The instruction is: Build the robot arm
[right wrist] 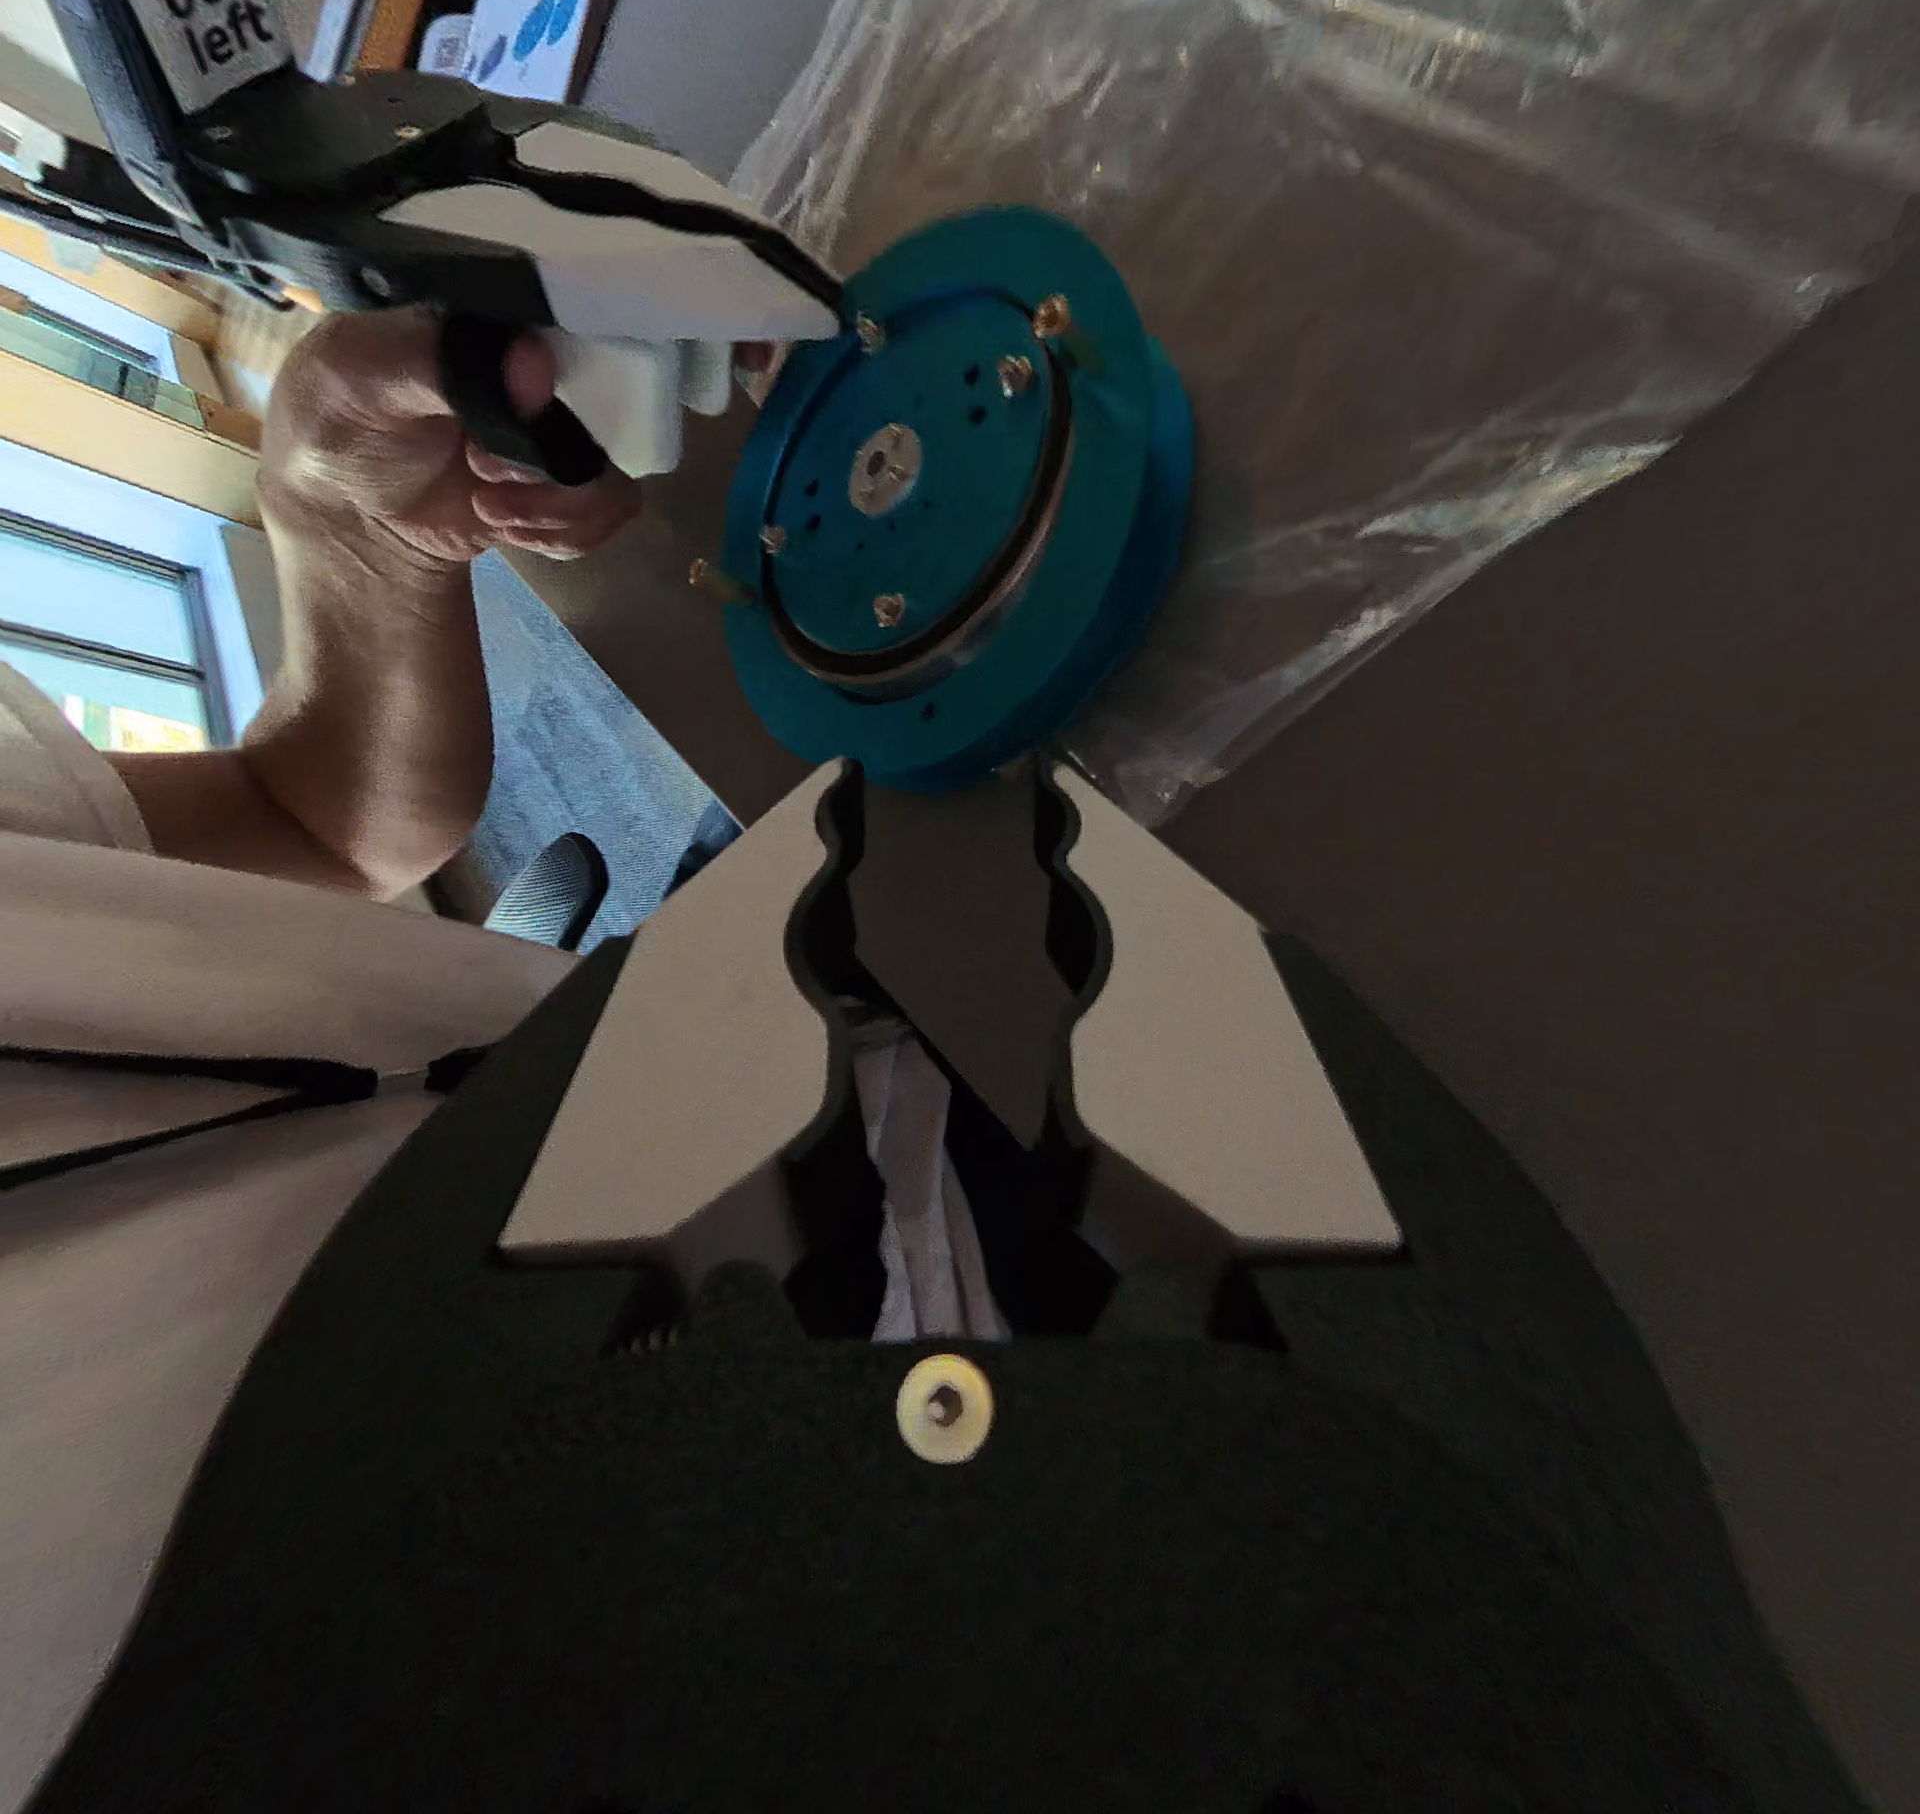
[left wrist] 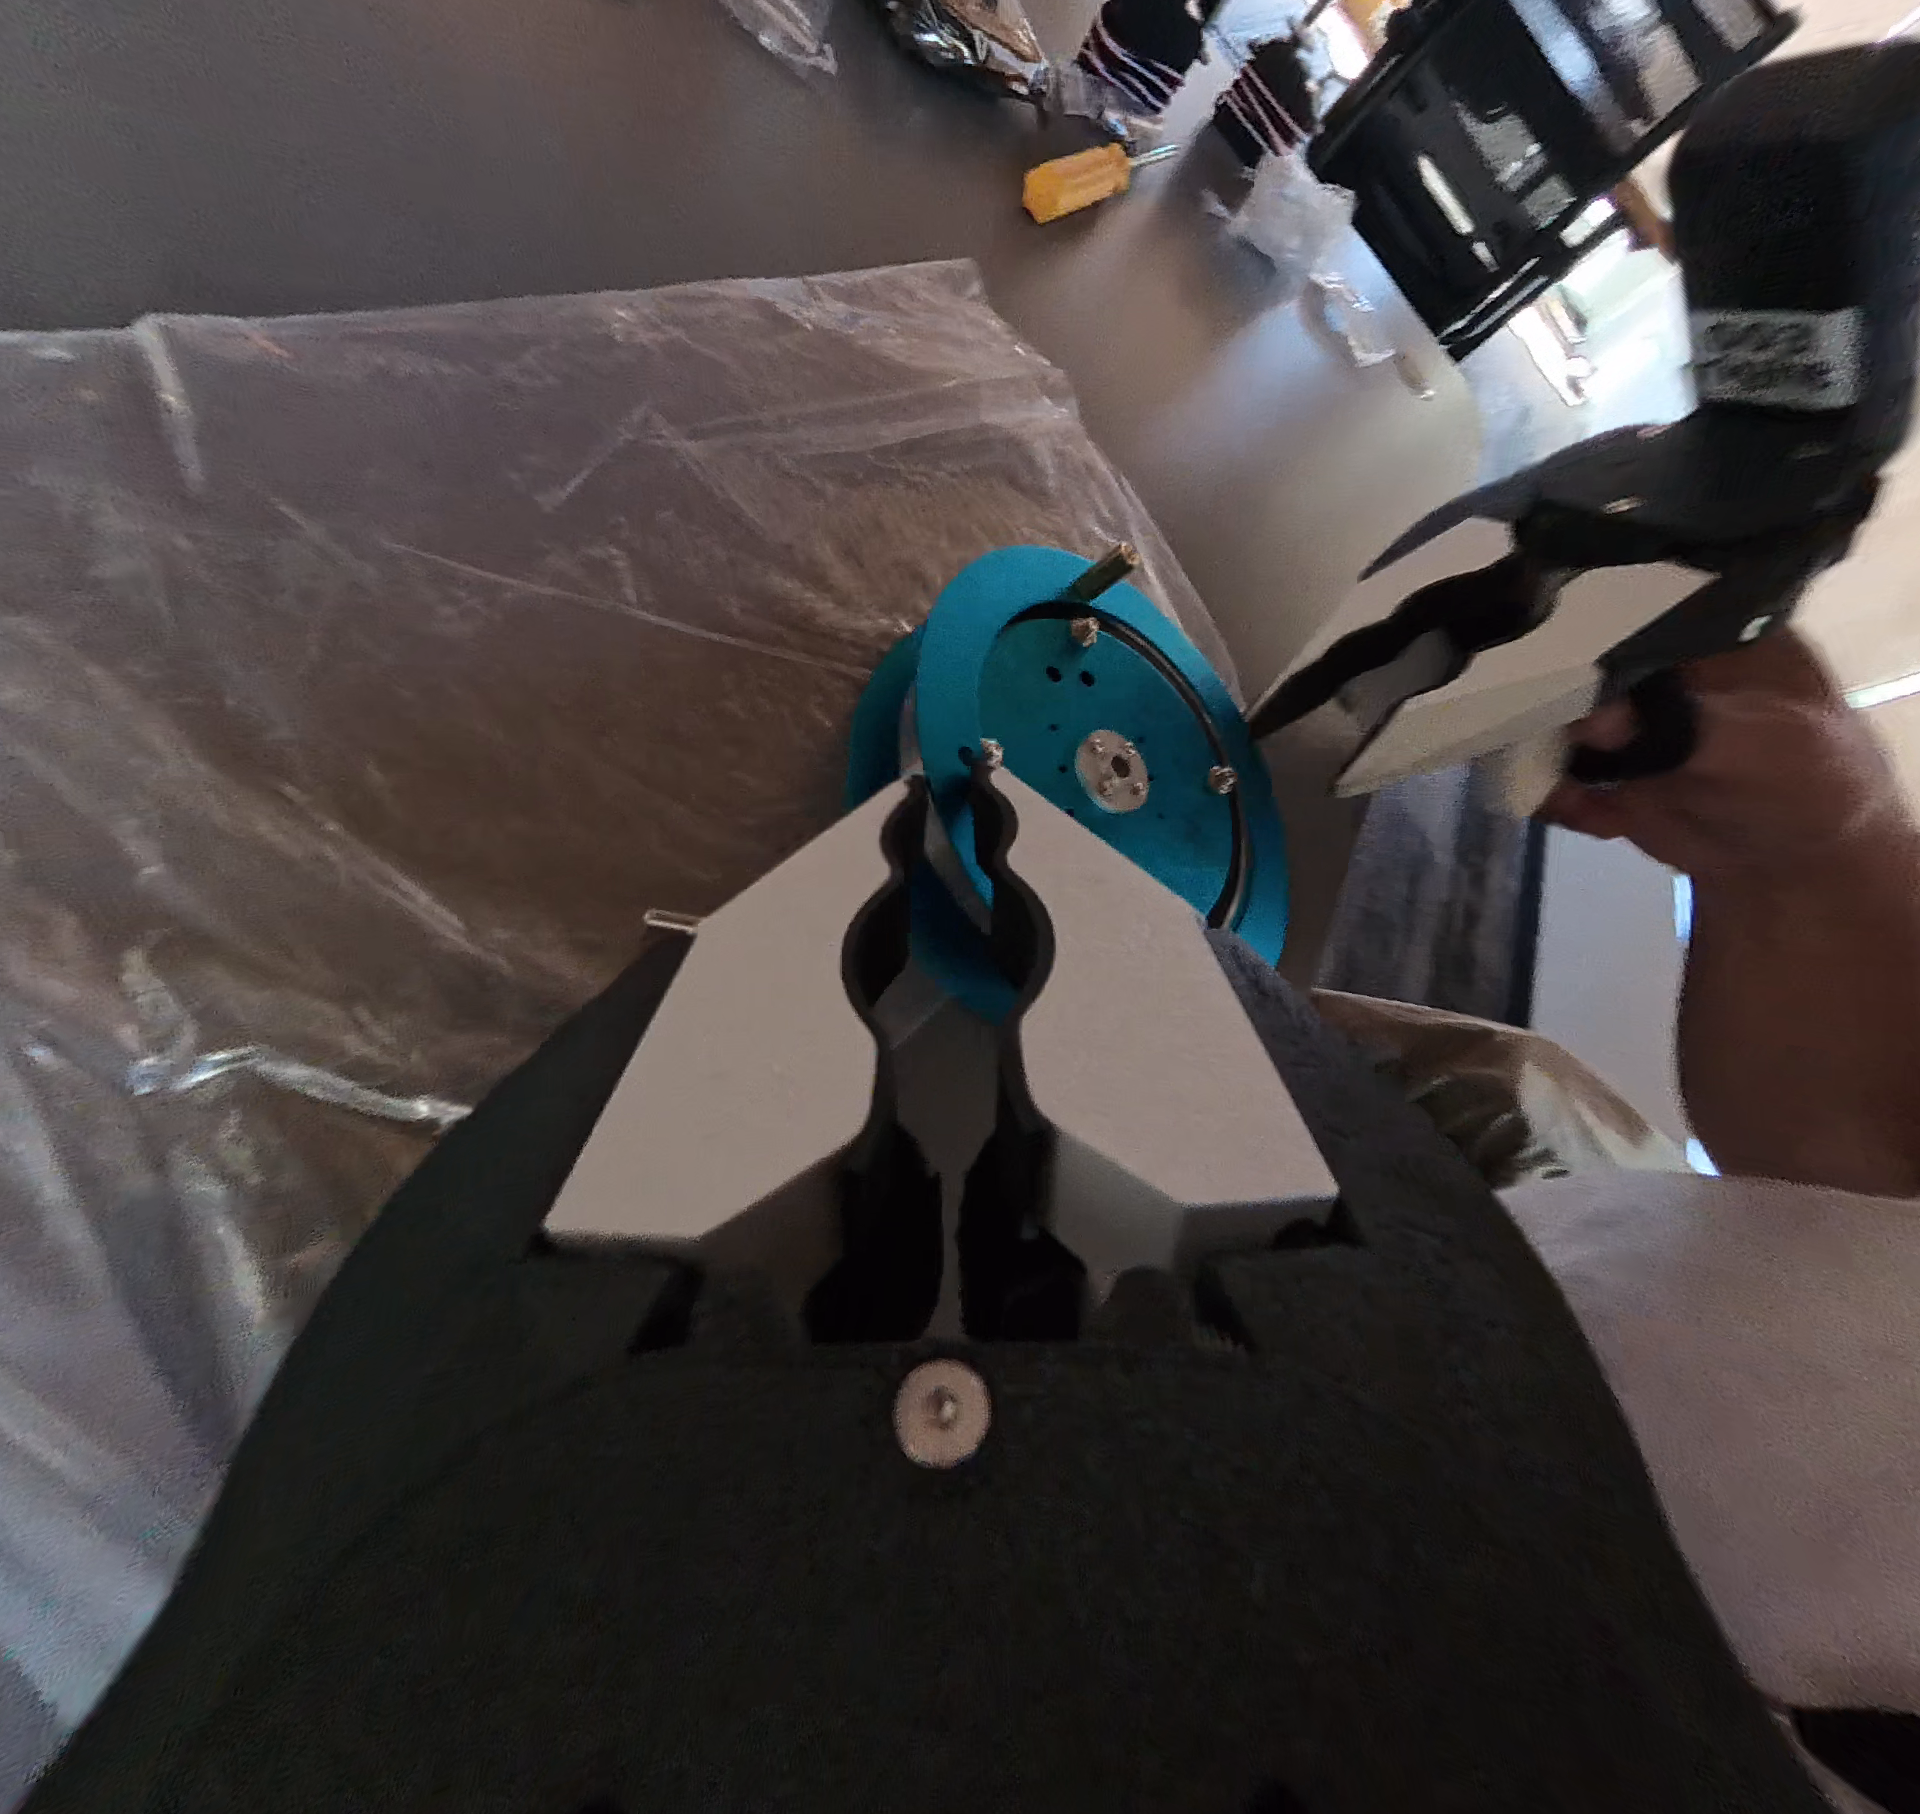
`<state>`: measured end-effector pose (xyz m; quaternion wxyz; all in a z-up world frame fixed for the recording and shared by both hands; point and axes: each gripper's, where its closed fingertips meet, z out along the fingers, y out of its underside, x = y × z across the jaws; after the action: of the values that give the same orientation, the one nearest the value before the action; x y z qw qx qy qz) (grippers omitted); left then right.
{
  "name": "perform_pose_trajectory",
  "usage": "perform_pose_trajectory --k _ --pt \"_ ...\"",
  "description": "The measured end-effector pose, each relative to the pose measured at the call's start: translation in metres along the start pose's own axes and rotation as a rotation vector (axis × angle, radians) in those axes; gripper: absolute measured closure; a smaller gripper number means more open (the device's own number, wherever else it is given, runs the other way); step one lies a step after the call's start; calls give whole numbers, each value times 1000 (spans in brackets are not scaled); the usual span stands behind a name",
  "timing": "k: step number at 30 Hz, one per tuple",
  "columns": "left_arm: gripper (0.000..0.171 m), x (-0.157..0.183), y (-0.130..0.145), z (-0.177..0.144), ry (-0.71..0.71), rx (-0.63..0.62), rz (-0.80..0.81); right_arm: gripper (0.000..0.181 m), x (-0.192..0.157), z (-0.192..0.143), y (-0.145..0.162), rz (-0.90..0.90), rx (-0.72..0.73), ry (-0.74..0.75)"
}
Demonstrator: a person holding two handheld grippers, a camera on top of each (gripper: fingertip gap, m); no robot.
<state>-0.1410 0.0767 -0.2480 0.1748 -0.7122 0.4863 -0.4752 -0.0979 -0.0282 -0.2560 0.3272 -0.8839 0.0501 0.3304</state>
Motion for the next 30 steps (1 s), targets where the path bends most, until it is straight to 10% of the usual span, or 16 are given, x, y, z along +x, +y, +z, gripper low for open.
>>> perform_pose_trajectory --k 30 --pt "162 -6 -2 -10 143 -55 -214 177 -8 28 -46 243 118 -280"
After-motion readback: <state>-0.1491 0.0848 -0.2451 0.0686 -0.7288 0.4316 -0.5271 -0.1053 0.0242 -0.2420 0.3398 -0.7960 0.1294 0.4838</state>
